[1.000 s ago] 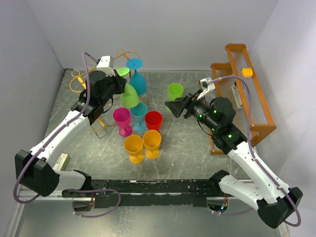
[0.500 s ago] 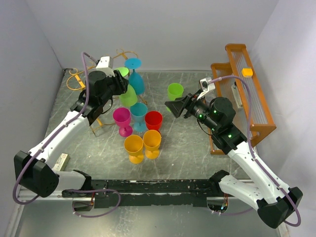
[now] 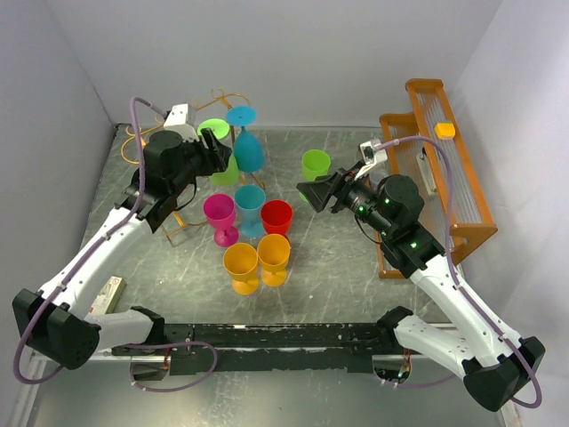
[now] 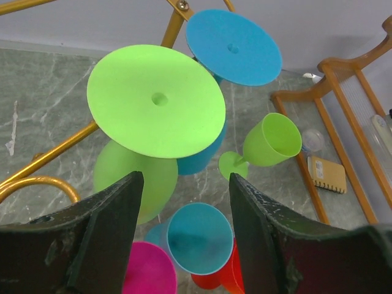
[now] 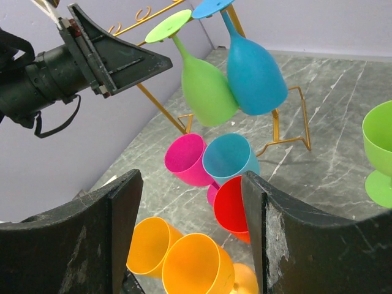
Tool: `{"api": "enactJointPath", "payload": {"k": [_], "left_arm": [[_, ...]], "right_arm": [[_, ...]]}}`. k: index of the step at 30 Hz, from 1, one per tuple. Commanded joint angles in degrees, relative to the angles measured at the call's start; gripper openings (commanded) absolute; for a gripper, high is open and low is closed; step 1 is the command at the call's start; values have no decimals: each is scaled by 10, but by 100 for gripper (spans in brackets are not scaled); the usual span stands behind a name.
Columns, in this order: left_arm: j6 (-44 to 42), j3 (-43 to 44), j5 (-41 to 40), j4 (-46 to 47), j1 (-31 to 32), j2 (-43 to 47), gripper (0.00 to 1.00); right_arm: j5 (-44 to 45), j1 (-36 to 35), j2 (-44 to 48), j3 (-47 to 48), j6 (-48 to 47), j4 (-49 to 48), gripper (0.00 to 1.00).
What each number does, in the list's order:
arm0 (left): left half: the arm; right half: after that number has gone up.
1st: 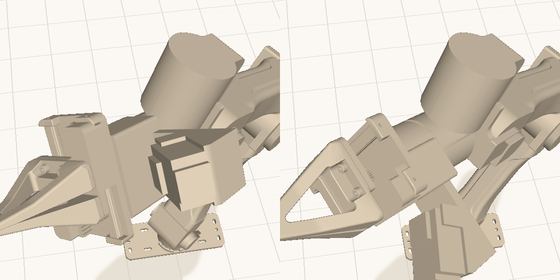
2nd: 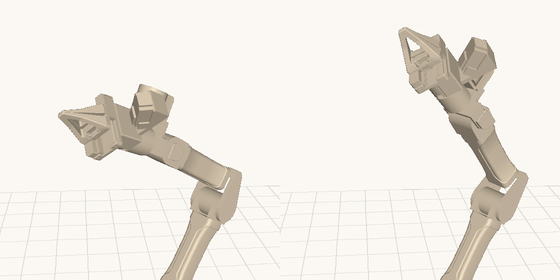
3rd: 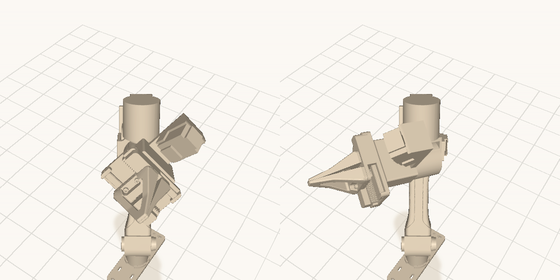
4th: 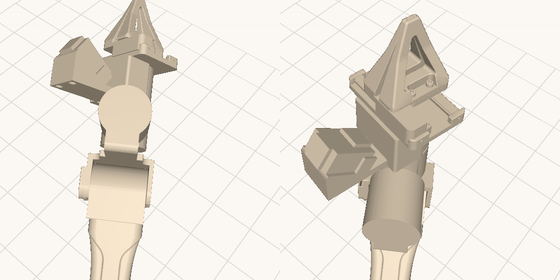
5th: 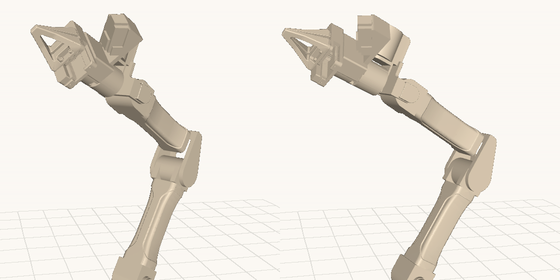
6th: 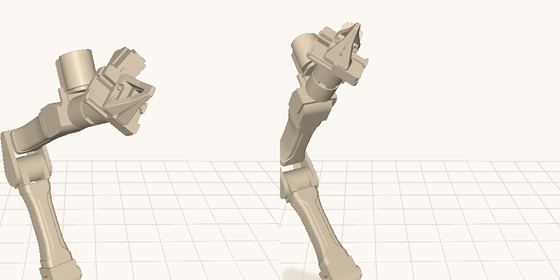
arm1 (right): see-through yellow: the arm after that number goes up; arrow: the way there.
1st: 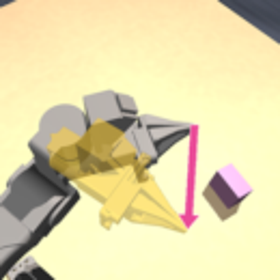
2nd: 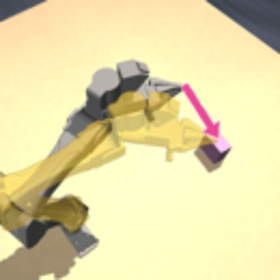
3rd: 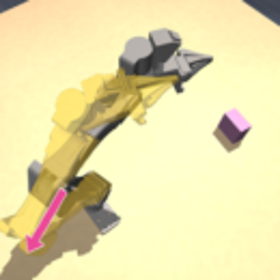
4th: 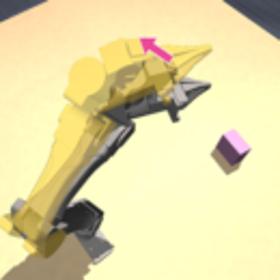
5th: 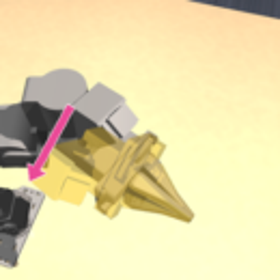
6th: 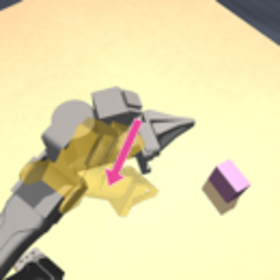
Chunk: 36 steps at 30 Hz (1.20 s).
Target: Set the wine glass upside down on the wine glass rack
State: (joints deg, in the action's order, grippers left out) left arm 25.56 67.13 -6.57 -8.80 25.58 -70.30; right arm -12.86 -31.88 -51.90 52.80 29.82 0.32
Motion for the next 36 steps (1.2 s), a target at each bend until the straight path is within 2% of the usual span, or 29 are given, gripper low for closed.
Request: {"api": "enactJointPath", "payload": {"k": [1,10,17,21,27,36], "left_arm": [[15,15,22,-25,-3,31,70],[-3,-1,116,-66,-3,96,74],[-65,0,192,-110,-3,169,74],[-95,-24,185,-117,-3,223,76],[-108,-66,159,-106,-2,299,78],[-122,-58,66,-141,-2,377,77]], "right_arm": [[1,-1,3,-8,4,-6,66],[15,-1,-15,0,5,24,66],[67,-1,-68,38,-11,117,63],[90,-23,-133,88,-25,169,60],[220,-135,-261,181,-52,245,62],[211,-208,-389,279,-79,249,55]]}}
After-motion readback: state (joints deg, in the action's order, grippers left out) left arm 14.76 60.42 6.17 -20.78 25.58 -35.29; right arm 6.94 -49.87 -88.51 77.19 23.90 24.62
